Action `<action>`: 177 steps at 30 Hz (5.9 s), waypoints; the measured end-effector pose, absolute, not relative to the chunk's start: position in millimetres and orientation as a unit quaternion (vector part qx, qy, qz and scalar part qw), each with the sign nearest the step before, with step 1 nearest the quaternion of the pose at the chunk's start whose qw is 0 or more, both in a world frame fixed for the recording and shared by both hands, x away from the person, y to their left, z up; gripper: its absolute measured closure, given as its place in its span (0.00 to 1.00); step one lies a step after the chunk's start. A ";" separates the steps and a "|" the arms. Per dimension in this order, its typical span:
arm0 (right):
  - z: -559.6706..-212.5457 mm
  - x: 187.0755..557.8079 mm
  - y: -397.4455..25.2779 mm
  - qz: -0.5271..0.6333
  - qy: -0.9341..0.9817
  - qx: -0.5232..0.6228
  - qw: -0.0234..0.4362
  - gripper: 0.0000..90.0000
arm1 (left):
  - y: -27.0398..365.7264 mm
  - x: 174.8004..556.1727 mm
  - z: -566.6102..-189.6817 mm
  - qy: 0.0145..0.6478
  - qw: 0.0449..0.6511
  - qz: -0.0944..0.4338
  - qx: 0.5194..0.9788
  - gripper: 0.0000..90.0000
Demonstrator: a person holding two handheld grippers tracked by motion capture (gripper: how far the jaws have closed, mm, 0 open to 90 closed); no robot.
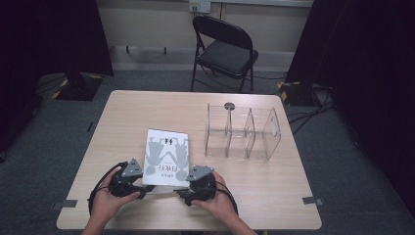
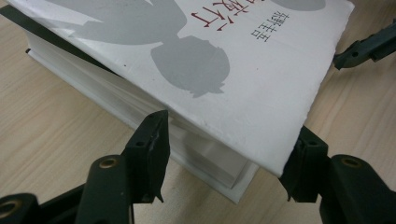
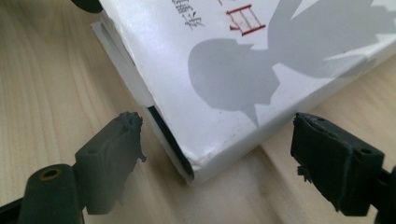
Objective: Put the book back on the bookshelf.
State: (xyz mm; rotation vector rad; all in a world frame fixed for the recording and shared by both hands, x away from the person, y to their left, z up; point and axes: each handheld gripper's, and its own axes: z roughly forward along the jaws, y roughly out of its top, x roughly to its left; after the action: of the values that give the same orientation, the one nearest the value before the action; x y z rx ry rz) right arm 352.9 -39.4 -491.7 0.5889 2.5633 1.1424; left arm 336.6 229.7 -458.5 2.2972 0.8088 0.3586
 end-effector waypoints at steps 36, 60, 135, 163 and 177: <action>-482.1 351.7 4.5 0.405 0.868 0.153 0.242 0.15 | 220.1 339.0 -442.0 0.313 0.316 0.142 0.884 0.47; -465.6 354.8 -2.4 0.369 0.871 0.104 0.308 0.56 | 233.3 337.4 -454.5 0.266 0.317 0.207 0.886 0.21; -376.0 371.4 -6.1 0.326 0.894 0.147 0.270 0.69 | 219.2 356.5 -468.2 0.275 0.349 0.255 0.859 0.44; -338.0 370.1 -45.3 0.455 0.865 0.155 0.141 0.38 | 219.0 346.4 -428.4 0.249 0.345 0.277 0.862 0.70; -402.9 366.6 -123.3 0.538 0.804 0.247 0.054 0.27 | 209.7 345.5 -401.8 0.224 0.330 0.245 0.884 0.73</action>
State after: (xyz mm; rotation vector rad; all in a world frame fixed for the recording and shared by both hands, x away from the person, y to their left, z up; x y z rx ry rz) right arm 366.6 -123.3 -402.9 0.7516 2.4437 1.6341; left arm 345.5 209.7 -401.8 2.3107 0.5853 0.6403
